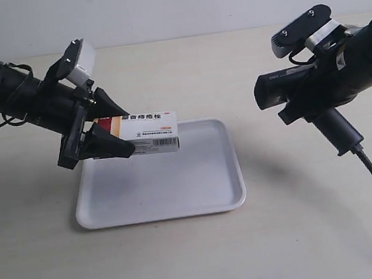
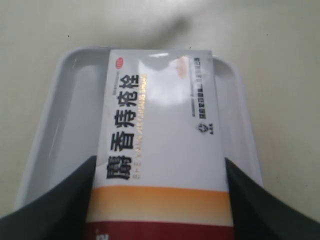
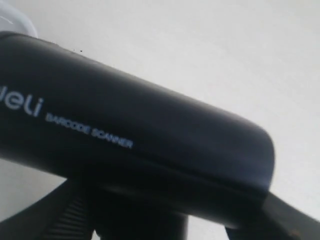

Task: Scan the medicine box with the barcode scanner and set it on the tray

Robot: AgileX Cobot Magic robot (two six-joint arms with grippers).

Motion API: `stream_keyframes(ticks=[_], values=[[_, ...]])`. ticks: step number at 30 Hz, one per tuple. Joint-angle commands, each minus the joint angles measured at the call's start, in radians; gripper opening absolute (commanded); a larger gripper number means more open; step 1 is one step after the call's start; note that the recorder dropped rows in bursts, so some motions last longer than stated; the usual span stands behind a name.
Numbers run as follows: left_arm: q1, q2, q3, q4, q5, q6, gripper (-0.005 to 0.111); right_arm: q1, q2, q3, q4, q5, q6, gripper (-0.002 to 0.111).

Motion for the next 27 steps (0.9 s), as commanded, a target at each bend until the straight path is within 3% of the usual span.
stream_keyframes(ticks=[1,3,6,9,13,16,20,23,27], values=[[0.006,0.005,-0.007,-0.018,0.007,0.003,0.0,0.0,0.011,0.002,-0.028,-0.07,0.041,0.0],[-0.011,0.041,-0.005,-0.057,0.002,0.003,0.0,-0.024,0.072,0.002,-0.028,-0.124,0.103,0.0],[-0.045,0.145,-0.005,-0.218,-0.132,0.003,0.0,-0.052,0.18,0.002,-0.028,-0.179,0.185,0.0],[-0.063,0.191,-0.005,-0.234,-0.236,0.003,0.001,-0.052,0.238,0.002,-0.01,-0.236,0.183,0.0],[-0.067,0.193,-0.005,-0.19,-0.273,0.003,0.024,-0.052,0.279,0.002,0.001,-0.245,0.213,0.0],[-0.067,0.193,-0.005,-0.152,-0.273,0.003,0.054,-0.052,0.294,0.002,0.013,-0.245,0.244,0.003],[-0.067,0.193,-0.005,-0.059,-0.249,-0.009,0.087,-0.052,0.29,0.002,0.013,-0.247,0.244,0.02],[-0.067,0.193,-0.005,0.004,-0.227,-0.043,0.106,-0.052,0.288,0.002,0.013,-0.25,0.244,0.041],[-0.067,0.171,-0.007,0.004,-0.227,-0.088,0.105,-0.052,0.274,0.002,0.012,-0.241,0.244,0.072]])
